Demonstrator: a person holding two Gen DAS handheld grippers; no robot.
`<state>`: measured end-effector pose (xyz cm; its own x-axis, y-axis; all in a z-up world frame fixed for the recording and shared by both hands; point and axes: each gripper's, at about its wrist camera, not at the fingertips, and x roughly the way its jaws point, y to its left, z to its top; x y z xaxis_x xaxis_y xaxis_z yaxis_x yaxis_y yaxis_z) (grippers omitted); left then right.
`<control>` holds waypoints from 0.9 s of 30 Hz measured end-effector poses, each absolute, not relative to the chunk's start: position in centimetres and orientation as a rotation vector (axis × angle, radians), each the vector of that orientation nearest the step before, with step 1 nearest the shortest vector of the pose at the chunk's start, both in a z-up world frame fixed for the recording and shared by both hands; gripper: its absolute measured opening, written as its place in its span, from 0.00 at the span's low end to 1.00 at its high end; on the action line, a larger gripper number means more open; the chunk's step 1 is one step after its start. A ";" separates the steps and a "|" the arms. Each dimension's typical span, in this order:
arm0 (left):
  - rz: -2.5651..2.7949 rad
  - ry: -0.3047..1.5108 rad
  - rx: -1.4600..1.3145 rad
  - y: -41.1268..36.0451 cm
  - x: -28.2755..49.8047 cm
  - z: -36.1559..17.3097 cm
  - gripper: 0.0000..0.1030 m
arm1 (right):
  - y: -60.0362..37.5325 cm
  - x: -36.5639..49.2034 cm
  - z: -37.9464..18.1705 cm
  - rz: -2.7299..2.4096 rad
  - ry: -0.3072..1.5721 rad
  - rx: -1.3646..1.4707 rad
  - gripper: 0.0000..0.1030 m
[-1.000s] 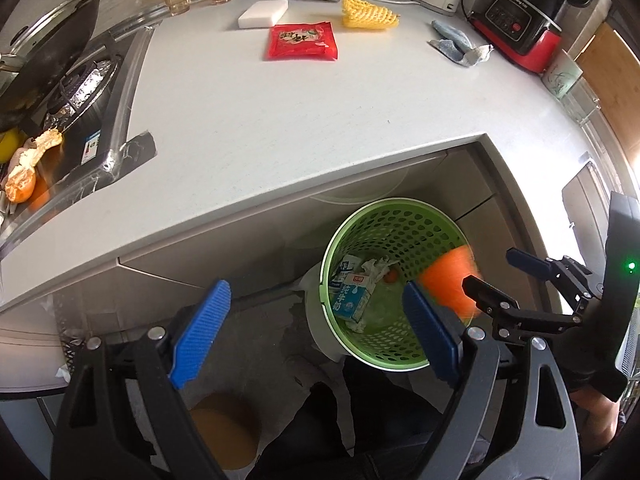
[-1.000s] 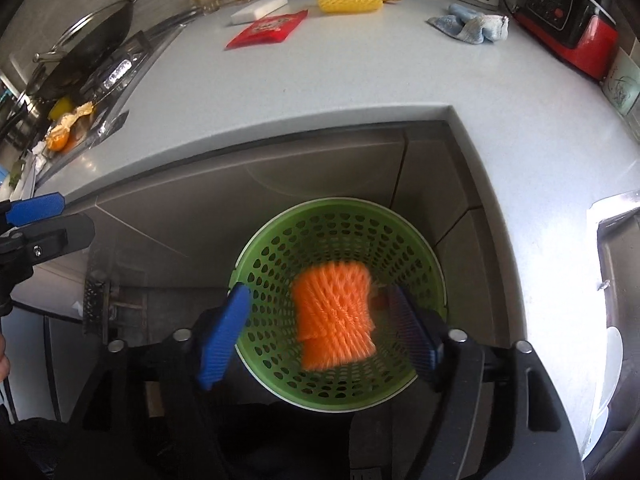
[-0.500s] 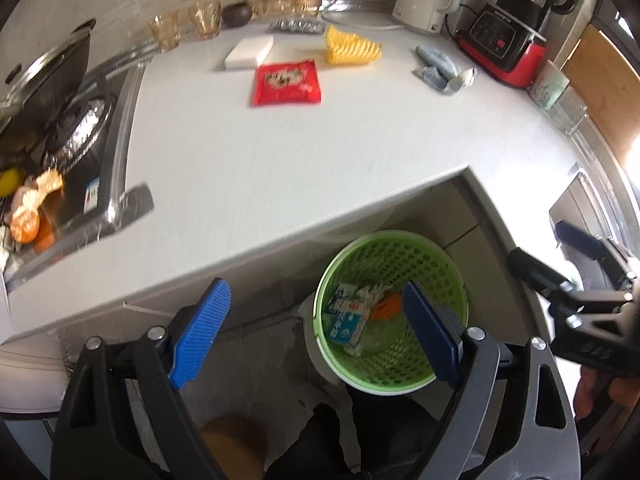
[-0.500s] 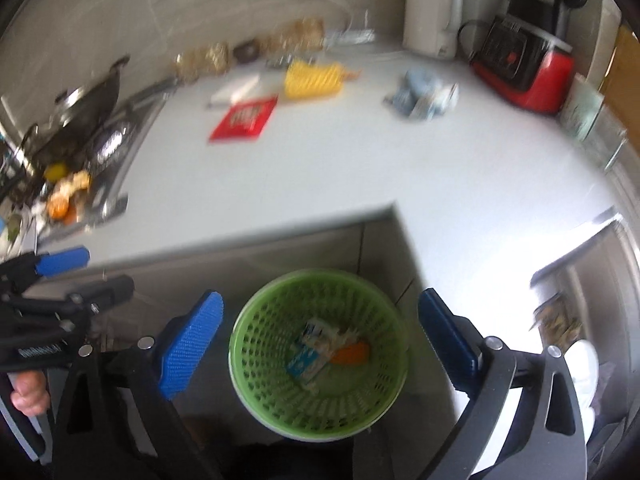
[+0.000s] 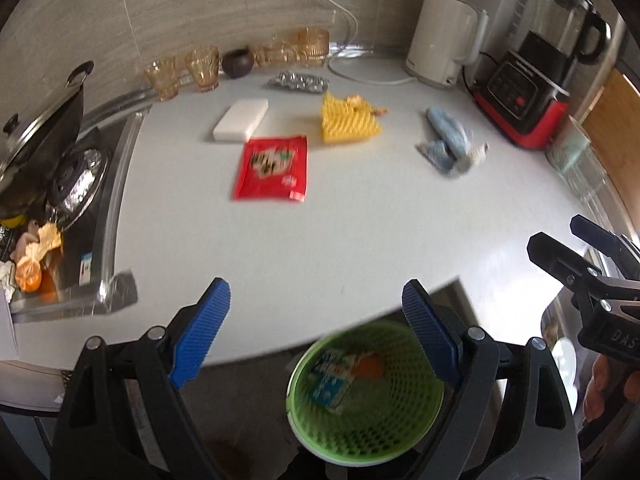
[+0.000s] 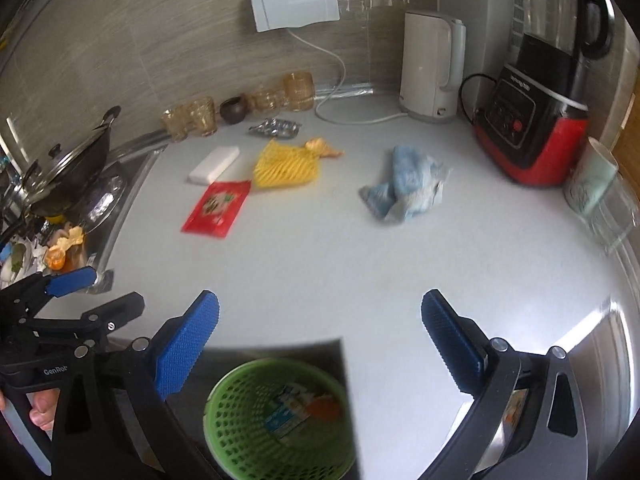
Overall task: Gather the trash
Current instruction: 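Grasp the yellow foam net with left tool while right tool grasps blue towel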
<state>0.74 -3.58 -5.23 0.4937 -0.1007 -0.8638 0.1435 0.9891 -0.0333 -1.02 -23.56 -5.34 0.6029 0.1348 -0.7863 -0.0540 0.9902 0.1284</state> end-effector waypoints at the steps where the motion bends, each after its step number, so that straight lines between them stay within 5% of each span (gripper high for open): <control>1: -0.142 1.040 0.041 -4.1 1.5 -5.1 0.82 | -24.0 -0.3 -5.4 0.117 0.918 0.095 0.98; 27: -0.095 1.084 -0.028 -12.1 16.4 -10.0 0.82 | -32.8 17.8 -15.1 0.216 1.031 0.043 0.98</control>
<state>16.36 -12.10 -9.96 0.4638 -0.0910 -0.8813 0.0635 0.9956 -0.0693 17.85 -32.82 -15.12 0.4944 0.1983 -0.8463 -0.1577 0.9779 0.1370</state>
